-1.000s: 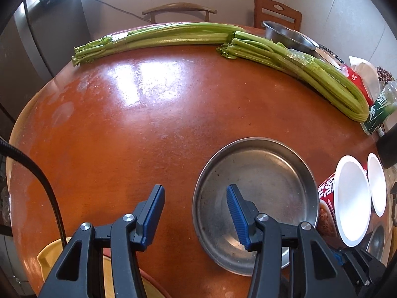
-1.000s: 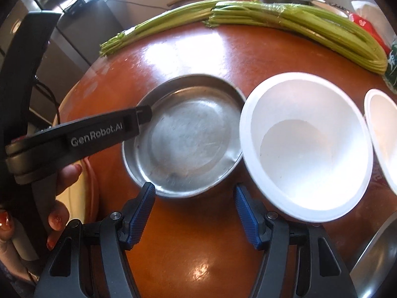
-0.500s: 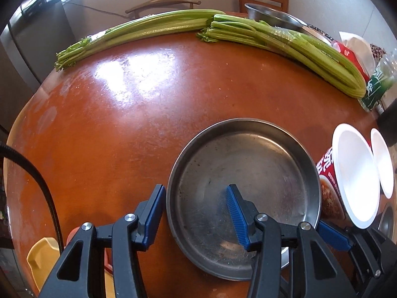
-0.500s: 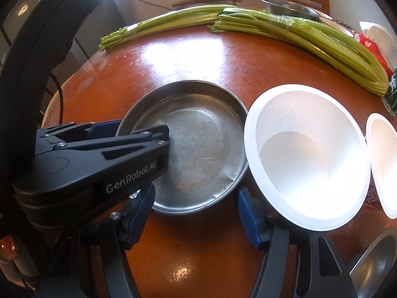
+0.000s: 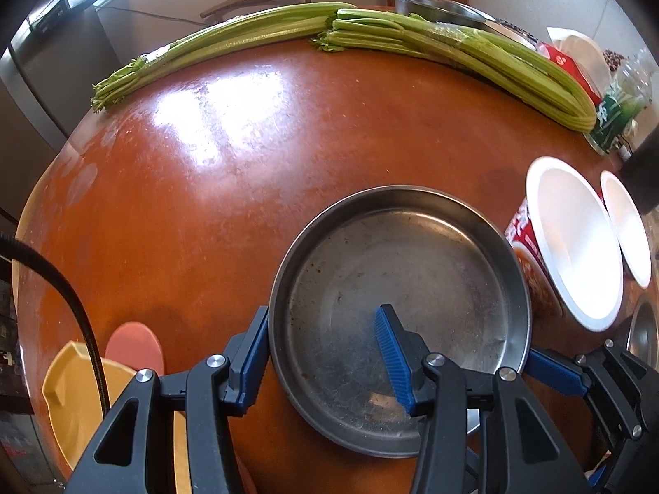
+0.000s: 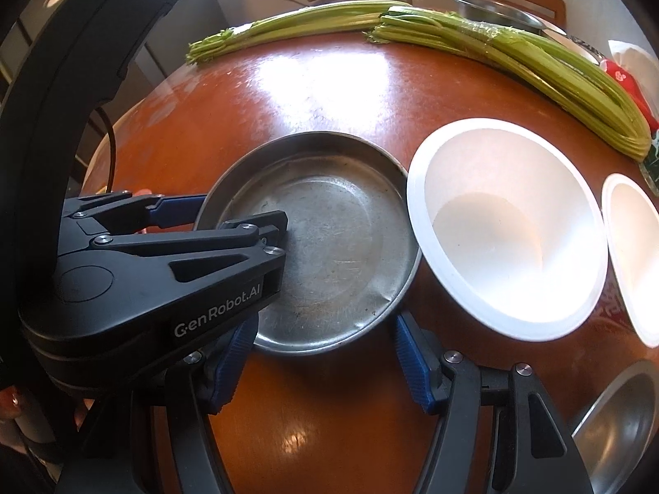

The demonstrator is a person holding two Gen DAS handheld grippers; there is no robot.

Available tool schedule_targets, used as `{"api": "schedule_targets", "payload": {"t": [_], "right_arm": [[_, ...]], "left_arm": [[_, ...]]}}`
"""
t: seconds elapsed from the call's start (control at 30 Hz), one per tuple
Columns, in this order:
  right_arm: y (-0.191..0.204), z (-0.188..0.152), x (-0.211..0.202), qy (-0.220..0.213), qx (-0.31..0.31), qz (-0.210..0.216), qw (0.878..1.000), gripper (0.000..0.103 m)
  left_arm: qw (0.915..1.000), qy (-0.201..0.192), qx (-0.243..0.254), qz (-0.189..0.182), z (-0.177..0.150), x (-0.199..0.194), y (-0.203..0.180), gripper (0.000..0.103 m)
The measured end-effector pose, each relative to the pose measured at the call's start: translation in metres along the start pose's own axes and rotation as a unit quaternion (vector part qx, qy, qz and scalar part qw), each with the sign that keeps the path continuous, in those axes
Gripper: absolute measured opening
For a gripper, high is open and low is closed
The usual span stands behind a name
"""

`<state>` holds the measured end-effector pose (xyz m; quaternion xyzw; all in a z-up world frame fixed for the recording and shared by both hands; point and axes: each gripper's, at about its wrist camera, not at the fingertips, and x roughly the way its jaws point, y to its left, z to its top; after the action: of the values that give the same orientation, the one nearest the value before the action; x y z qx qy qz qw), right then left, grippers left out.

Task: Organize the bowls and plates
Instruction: 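Close the left gripper on the steel tray rim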

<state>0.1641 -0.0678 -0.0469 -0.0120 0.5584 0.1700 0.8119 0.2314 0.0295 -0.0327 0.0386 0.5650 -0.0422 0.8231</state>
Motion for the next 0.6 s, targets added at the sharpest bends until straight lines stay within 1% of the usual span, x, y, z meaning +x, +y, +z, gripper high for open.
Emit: {"api": "schedule_targets", "payload": {"t": [0.2, 0.3, 0.37, 0.57, 0.6], "right_arm": [[-0.003, -0.011, -0.004, -0.001, -0.016, 0.01, 1.0, 0.068], [-0.002, -0.019, -0.007, 0.002, -0.029, 0.007, 1.0, 0.068], [-0.002, -0.024, -0.01, -0.001, -0.037, 0.007, 0.999, 0.068], [-0.01, -0.034, -0.013, -0.013, -0.054, 0.023, 0.998, 0.068], [-0.011, -0.041, -0.016, -0.015, -0.058, 0.024, 0.998, 0.068]], "left_arm": [[1.0, 0.002, -0.003, -0.002, -0.02, -0.009, -0.007, 0.051], [1.0, 0.001, -0.004, 0.001, -0.033, -0.015, -0.01, 0.051], [1.0, 0.001, -0.007, 0.0, -0.04, -0.018, -0.011, 0.051], [0.9996, -0.009, -0.025, 0.002, -0.059, -0.026, -0.012, 0.051], [0.9996, -0.011, -0.027, 0.001, -0.062, -0.028, -0.012, 0.051]]}}
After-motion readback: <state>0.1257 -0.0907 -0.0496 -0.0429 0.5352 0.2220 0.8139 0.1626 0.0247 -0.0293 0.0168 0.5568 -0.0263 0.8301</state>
